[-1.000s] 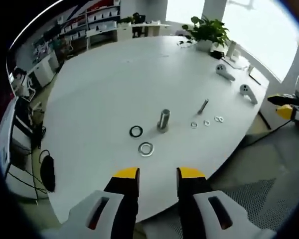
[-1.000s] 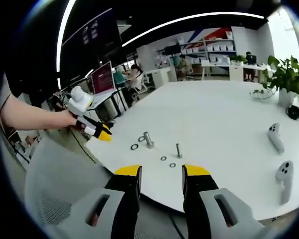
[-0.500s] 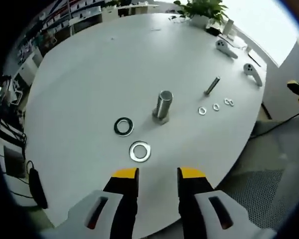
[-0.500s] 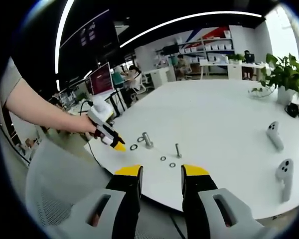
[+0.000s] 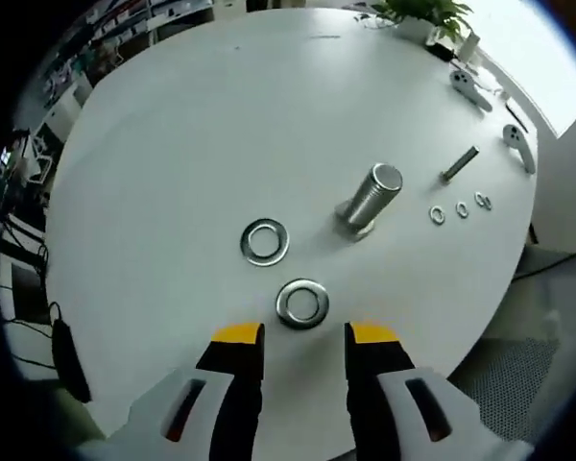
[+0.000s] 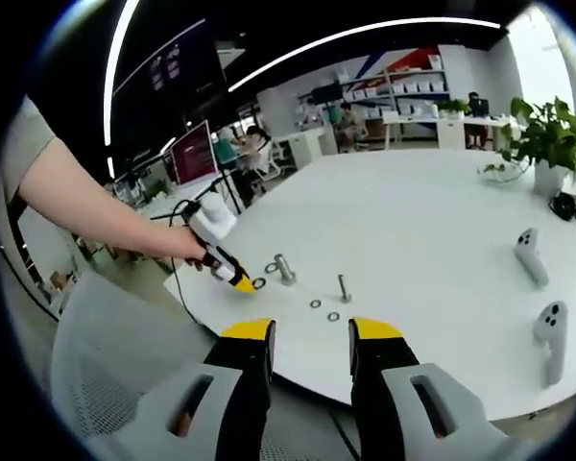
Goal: Place the washer onto the threaded stud by aligning its center hole with the stud, sliding it down to the base, and recovering from edge contact or off-axis alignment until the washer reaches the visible bottom stop.
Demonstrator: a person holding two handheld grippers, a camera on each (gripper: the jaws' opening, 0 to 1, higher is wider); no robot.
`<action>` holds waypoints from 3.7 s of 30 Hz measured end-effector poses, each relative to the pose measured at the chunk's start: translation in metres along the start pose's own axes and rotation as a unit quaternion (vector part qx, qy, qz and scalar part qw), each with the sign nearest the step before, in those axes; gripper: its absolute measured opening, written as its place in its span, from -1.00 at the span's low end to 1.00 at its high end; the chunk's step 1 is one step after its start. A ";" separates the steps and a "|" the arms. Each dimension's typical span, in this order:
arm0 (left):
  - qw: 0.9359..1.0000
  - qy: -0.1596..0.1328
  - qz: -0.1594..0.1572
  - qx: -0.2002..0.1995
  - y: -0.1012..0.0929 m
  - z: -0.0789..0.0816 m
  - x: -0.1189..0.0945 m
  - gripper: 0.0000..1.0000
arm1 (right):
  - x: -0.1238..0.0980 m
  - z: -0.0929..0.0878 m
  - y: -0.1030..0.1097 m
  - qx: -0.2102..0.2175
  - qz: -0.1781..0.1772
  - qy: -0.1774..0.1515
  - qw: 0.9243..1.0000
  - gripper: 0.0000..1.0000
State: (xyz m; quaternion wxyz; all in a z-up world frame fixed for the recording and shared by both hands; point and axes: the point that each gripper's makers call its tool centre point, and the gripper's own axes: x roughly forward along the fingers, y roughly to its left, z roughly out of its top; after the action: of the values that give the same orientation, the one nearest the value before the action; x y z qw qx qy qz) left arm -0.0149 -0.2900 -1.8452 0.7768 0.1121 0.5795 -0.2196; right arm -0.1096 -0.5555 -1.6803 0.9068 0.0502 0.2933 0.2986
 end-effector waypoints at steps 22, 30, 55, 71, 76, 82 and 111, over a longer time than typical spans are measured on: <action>0.997 0.070 0.034 0.027 0.001 0.006 0.008 -0.46 | -0.001 0.004 0.000 0.005 0.001 -0.009 1.000 -0.36; 0.997 0.068 0.034 0.006 0.004 0.009 0.008 -0.51 | -0.001 0.004 0.001 0.004 0.002 -0.008 1.000 -0.36; 0.987 0.116 0.042 0.100 -0.004 0.013 0.012 -0.60 | 0.000 0.003 -0.001 0.004 -0.001 -0.007 1.000 -0.38; 0.993 0.090 0.029 0.066 0.001 0.013 0.012 -0.61 | -0.001 0.003 -0.003 0.006 -0.005 -0.007 1.000 -0.39; 0.994 0.086 0.030 0.067 -0.001 0.014 0.012 -0.61 | -0.001 0.003 -0.003 0.005 -0.004 -0.007 1.000 -0.39; 0.993 0.090 0.029 0.076 -0.001 0.009 0.010 -0.62 | -0.002 0.003 -0.003 0.006 -0.006 -0.009 1.000 -0.39; 0.986 0.035 -0.004 0.161 -0.017 0.061 -0.043 -0.62 | -0.001 0.001 -0.003 0.003 -0.004 -0.001 1.000 -0.40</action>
State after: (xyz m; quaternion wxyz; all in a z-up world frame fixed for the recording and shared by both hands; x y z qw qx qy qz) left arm 0.0191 -0.3217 -1.7850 0.7272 0.2403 0.5638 -0.3093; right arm -0.1077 -0.5584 -1.6797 0.9083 0.0518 0.2931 0.2940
